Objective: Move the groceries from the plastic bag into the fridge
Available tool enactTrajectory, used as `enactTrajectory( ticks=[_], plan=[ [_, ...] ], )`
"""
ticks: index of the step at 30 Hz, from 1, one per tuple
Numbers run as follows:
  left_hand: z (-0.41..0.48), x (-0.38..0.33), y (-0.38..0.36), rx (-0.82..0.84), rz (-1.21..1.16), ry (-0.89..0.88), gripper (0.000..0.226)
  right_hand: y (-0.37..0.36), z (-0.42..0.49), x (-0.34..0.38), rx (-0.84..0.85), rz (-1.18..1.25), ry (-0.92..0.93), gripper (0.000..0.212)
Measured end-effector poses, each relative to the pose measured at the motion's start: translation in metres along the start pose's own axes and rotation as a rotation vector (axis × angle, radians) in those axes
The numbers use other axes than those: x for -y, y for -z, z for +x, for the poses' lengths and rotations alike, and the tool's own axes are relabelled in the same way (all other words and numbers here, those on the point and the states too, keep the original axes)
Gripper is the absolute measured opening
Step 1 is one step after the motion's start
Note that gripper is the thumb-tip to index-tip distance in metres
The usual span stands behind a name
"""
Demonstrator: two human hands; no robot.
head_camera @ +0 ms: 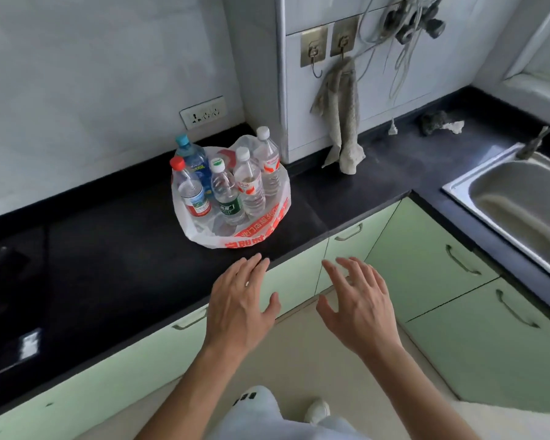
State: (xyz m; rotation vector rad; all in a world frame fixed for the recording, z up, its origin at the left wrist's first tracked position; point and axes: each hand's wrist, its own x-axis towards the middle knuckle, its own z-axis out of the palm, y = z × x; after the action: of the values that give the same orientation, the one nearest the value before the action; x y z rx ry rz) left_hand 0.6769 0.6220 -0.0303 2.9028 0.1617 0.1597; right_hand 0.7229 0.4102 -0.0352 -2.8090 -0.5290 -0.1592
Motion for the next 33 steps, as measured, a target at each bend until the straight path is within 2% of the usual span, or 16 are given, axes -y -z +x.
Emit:
enactTrajectory(
  ticks=[8,16,24,33],
  plan=[
    [0.016,0.032,-0.005,-0.043,0.0,0.168,0.061,-0.025,0.062,0.009,0.047,0.039,0.143,0.059],
    [0.065,0.077,-0.002,-0.141,-0.118,0.239,0.056,-0.041,0.137,0.04,0.073,0.068,0.196,0.058],
    [0.124,0.109,-0.011,-0.145,-0.313,0.245,0.063,-0.056,0.202,0.061,0.141,0.211,0.06,0.058],
    [0.189,0.124,-0.032,-0.144,-0.421,0.396,0.076,-0.077,0.258,0.068,0.241,0.34,-0.045,0.066]
  ],
)
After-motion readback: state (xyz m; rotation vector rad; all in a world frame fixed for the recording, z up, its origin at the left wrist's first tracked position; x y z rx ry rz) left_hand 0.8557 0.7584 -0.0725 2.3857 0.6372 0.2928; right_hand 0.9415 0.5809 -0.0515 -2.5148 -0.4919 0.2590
